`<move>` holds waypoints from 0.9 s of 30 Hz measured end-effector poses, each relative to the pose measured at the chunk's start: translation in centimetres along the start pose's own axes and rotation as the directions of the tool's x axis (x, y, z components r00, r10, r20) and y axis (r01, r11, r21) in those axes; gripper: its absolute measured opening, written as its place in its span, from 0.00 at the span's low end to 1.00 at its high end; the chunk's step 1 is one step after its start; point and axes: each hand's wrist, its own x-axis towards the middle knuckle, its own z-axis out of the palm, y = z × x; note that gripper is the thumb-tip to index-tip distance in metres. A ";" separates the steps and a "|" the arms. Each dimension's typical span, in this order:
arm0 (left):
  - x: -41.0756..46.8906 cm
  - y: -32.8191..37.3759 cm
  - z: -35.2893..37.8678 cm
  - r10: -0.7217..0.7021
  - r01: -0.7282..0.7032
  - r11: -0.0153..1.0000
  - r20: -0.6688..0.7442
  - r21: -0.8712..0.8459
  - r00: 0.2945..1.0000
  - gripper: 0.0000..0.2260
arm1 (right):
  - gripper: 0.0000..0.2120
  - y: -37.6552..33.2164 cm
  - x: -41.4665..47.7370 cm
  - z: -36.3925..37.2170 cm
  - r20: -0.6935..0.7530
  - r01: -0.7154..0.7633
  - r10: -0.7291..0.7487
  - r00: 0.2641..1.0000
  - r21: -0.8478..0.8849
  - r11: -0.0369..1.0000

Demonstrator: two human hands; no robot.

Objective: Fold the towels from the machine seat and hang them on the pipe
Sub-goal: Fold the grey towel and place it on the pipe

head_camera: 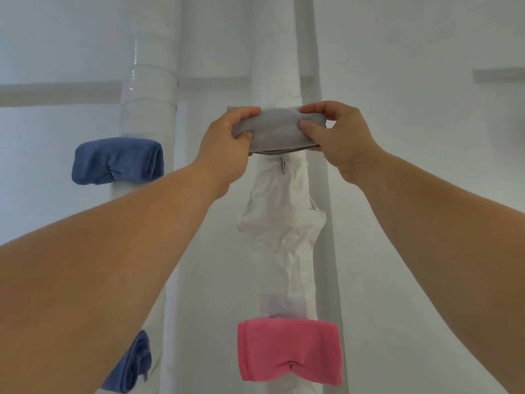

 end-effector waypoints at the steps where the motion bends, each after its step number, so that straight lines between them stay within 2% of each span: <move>1: 0.5 -0.5 0.1 -0.016 0.016 1.000 0.001 0.001 1.000 0.19 | 0.10 0.5 0.5 0.3 -0.003 -0.006 0.006 1.000 -0.014 1.000; 4: 1.1 -2.5 0.7 -0.065 0.065 0.998 0.010 0.016 0.998 0.19 | 0.09 2.5 1.0 1.3 -0.010 -0.020 0.019 1.000 -0.077 0.997; 10: 0.8 -3.7 0.9 -0.050 0.050 0.999 0.019 -0.003 0.999 0.18 | 0.10 4.1 0.7 1.2 -0.035 -0.020 0.018 0.999 -0.056 0.998; 15: 0.4 -4.8 1.1 -0.042 0.042 0.999 0.008 -0.022 0.999 0.19 | 0.11 3.9 0.1 1.3 -0.027 0.070 -0.077 0.997 -0.199 0.978; 19: 0.3 -5.6 1.6 -0.025 0.024 0.999 -0.009 -0.030 1.000 0.20 | 0.11 4.8 -0.7 1.3 -0.057 0.036 -0.045 0.997 -0.146 0.989; 27: -0.3 -4.8 2.0 -0.025 0.029 0.997 0.058 -0.068 0.998 0.21 | 0.11 5.5 -1.8 -0.1 -0.073 -0.044 0.043 0.996 -0.013 0.999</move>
